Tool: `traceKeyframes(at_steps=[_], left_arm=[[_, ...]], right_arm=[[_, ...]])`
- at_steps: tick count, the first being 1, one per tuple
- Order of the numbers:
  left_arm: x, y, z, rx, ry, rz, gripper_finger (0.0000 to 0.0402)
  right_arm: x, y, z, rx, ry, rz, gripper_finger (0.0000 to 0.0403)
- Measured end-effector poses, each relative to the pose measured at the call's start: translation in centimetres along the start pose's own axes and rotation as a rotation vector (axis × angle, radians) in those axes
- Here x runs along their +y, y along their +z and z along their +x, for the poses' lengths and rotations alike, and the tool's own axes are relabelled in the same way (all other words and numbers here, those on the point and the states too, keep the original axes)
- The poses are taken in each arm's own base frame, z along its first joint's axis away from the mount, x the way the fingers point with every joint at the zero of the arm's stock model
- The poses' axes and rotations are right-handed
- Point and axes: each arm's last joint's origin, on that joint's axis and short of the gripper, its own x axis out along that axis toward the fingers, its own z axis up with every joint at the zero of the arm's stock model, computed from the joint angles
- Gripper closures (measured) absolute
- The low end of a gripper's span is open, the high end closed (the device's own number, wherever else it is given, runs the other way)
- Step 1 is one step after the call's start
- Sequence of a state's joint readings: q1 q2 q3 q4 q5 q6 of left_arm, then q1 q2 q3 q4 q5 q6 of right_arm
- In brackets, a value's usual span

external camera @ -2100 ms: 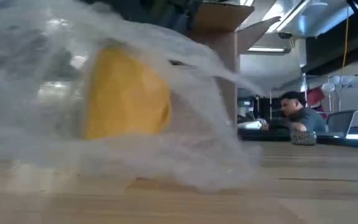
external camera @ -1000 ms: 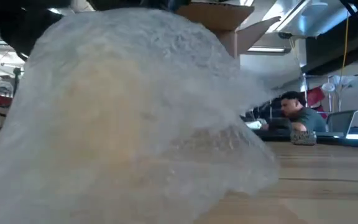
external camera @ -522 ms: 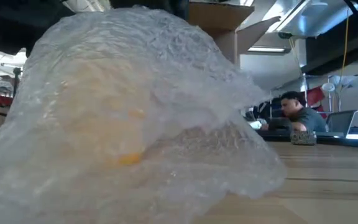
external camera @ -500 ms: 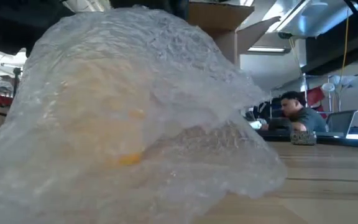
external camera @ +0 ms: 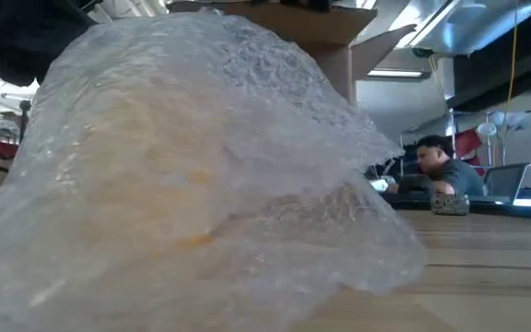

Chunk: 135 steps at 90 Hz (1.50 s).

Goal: Wrap mug
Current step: Wrap the yellow cup with bubble wrap

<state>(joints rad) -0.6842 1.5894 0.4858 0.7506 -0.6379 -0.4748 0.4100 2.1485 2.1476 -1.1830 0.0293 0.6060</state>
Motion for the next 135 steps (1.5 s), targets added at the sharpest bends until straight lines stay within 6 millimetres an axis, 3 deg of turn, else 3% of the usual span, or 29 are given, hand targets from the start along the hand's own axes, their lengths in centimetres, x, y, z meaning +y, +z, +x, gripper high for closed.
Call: traceKeyframes(at_steps=[15,32,48,66,76,87,106,116,125,135], left_arm=[[-0.1,0.1,0.0,-0.005,-0.009,0.010,0.0392],[-0.2,0.2,0.0,-0.018,-0.029,0.023,0.0401],[-0.5,0.1,-0.3,-0.017,-0.044,0.016,0.0401],[-0.9,0.0,-0.4,-0.005,-0.095,0.003,0.0401],[-0.8,0.2,-0.3,0.004,-0.119,-0.017,0.0401],[-0.6,0.7,-0.3,-0.001,-0.142,-0.030,0.0401],[-0.5,1.5,-0.4,-0.024,-0.148,-0.006,0.0401],[-0.1,1.7,-0.2,-0.022,-0.130,-0.015,0.0401],[0.2,1.9,0.0,-0.020,-0.125,-0.018,0.0401],[0.5,1.9,0.2,-0.011,-0.120,-0.028,0.0401]], right_arm=[[3.1,-3.5,-2.3,-0.046,-0.097,0.007,0.0403],[6.1,-9.2,-3.2,-0.043,-0.289,0.144,0.0403],[8.6,-14.3,-0.1,-0.025,-0.295,0.231,0.0403],[10.0,-19.4,5.3,-0.082,-0.161,0.282,0.0403],[8.5,-21.5,7.0,-0.161,-0.084,0.338,0.0403],[4.6,-22.6,8.4,-0.178,-0.057,0.360,0.0403],[-3.5,-22.4,6.6,-0.244,0.016,0.261,0.0403],[-6.8,-21.2,5.4,-0.336,0.151,0.359,0.0403],[-7.8,-19.8,5.2,-0.363,0.179,0.352,0.0403],[-6.5,-17.2,4.7,-0.396,0.209,0.251,0.0403]])
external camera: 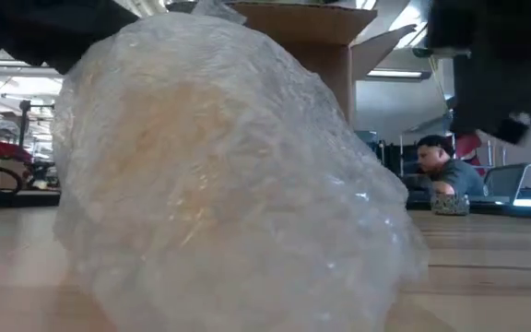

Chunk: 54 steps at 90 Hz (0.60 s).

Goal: Wrap mug
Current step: Wrap the yellow cup with bubble wrap

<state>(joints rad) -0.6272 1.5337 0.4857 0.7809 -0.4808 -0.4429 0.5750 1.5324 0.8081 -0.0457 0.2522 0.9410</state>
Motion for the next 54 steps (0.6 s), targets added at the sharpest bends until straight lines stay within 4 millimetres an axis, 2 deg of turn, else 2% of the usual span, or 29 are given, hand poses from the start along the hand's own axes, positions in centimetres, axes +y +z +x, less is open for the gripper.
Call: traceKeyframes(at_steps=[20,41,54], left_arm=[[0.4,-0.4,0.1,0.046,0.028,-0.017,0.0401],[0.5,-0.5,0.1,0.052,0.032,-0.014,0.0401],[0.5,-0.6,0.1,0.063,0.038,-0.009,0.0401]], right_arm=[[3.6,2.9,3.0,-0.010,0.031,-0.186,0.0403],[3.0,3.1,6.6,0.122,0.024,-0.129,0.0403],[4.1,3.7,8.2,0.121,0.085,-0.106,0.0403]])
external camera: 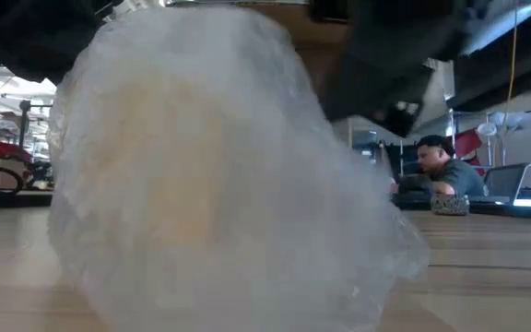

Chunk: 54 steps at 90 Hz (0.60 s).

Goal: Wrap mug
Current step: Wrap the yellow cup with bubble wrap

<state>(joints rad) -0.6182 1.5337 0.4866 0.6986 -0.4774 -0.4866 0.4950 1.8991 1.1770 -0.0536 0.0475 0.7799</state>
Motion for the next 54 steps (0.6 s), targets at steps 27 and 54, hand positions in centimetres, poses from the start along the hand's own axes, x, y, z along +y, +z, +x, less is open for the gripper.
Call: traceKeyframes(at_steps=[27,54], left_arm=[[0.0,0.0,0.0,0.005,0.003,-0.004,0.0401],[0.0,0.0,0.0,0.002,0.002,-0.014,0.0401]], right_arm=[[2.0,3.3,1.4,-0.081,0.024,-0.132,0.0403],[1.6,8.4,0.0,-0.242,-0.044,-0.205,0.0403]])
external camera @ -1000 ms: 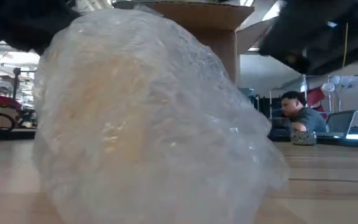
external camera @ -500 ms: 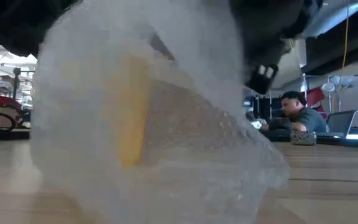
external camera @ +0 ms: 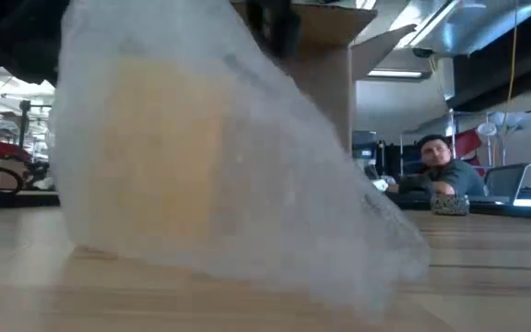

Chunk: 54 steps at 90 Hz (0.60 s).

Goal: Wrap mug
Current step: Wrap the yellow cup with bubble wrap

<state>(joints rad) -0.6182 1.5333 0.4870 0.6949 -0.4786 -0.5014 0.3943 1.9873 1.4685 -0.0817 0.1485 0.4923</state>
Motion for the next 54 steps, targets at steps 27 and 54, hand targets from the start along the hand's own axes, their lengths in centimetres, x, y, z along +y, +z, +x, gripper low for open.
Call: traceKeyframes(at_steps=[27,54], left_arm=[[-0.7,0.9,0.0,-0.014,-0.020,0.063,0.0401],[-1.8,3.2,-2.8,-0.005,-0.011,0.097,0.0401]], right_arm=[[-2.8,-0.2,1.9,0.065,-0.031,0.086,0.0403],[-2.6,0.4,2.1,0.075,0.008,0.115,0.0403]])
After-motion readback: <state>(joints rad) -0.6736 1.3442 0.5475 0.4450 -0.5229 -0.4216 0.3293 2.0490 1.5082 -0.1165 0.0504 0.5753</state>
